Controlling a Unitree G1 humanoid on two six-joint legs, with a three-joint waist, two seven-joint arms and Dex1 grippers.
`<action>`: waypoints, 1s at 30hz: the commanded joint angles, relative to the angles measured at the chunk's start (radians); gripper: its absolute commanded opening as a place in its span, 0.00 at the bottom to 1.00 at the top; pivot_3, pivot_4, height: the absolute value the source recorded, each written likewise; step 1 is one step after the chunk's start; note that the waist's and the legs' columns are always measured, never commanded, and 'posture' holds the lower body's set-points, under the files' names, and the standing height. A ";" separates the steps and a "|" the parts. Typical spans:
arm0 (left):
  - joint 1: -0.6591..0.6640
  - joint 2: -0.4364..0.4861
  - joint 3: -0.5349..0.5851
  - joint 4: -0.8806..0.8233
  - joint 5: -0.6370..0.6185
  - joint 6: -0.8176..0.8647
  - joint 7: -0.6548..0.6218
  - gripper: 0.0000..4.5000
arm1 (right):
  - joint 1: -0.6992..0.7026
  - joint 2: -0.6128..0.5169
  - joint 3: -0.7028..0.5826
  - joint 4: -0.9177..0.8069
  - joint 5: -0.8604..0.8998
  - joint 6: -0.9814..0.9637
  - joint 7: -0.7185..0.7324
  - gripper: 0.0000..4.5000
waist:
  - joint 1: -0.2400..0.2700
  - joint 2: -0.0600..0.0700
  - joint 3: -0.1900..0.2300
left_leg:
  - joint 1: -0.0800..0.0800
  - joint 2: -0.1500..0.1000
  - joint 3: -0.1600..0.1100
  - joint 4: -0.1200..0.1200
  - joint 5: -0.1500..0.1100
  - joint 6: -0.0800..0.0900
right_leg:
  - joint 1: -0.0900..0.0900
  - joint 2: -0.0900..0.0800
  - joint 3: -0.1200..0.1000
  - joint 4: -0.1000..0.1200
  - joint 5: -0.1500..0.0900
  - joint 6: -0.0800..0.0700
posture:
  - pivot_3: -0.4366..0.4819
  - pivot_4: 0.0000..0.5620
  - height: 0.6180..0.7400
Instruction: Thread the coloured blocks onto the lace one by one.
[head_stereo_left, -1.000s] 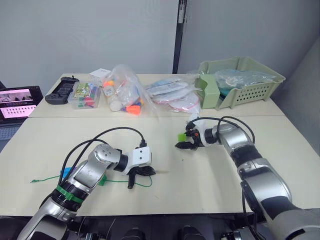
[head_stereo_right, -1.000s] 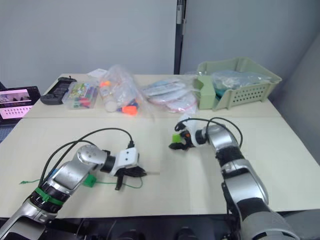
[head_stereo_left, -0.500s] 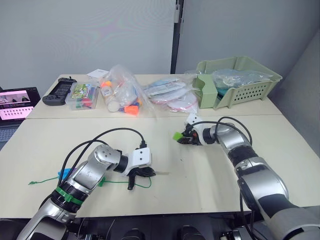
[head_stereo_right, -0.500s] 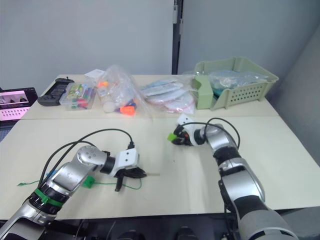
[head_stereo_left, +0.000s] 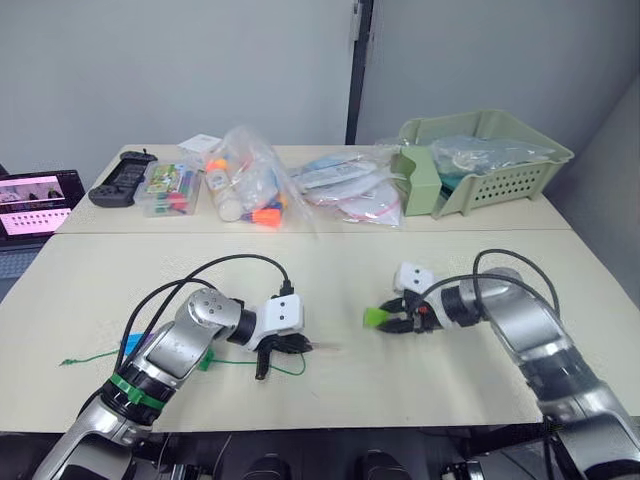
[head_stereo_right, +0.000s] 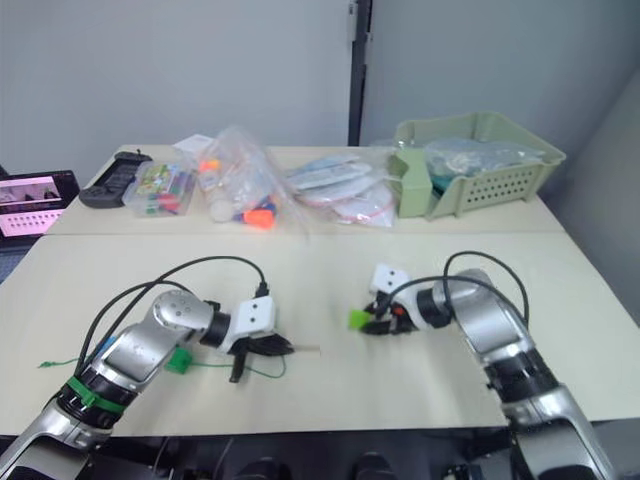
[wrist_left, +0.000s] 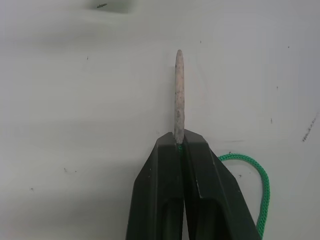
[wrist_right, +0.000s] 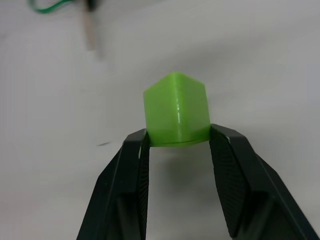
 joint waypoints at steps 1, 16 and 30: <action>-0.012 -0.003 0.011 -0.038 -0.016 0.018 -0.002 0.00 | 0.093 -0.019 0.026 -0.146 0.010 0.040 -0.051 0.28 | 0.002 0.000 0.000 | 0.000 0.000 0.000 0.000 0.000 0.000 | 0.000 0.000 0.000 0.000 0.000 0.000 | 0.48 0.27 1.00; -0.062 -0.057 -0.059 -0.142 0.012 0.157 0.045 0.00 | 0.142 -0.030 0.096 -0.160 -0.013 0.041 -0.151 0.28 | -0.006 -0.001 0.000 | 0.009 0.002 0.001 0.001 0.001 -0.001 | 0.013 0.002 0.000 -0.008 -0.001 0.001 | 0.48 0.27 1.00; -0.070 -0.073 -0.088 -0.150 0.011 0.193 0.071 0.00 | 0.128 -0.037 0.113 -0.181 0.004 0.073 -0.152 0.28 | -0.008 -0.001 0.000 | 0.009 0.002 0.001 0.000 0.001 -0.001 | 0.013 0.002 0.000 -0.008 -0.001 0.001 | 0.48 0.27 1.00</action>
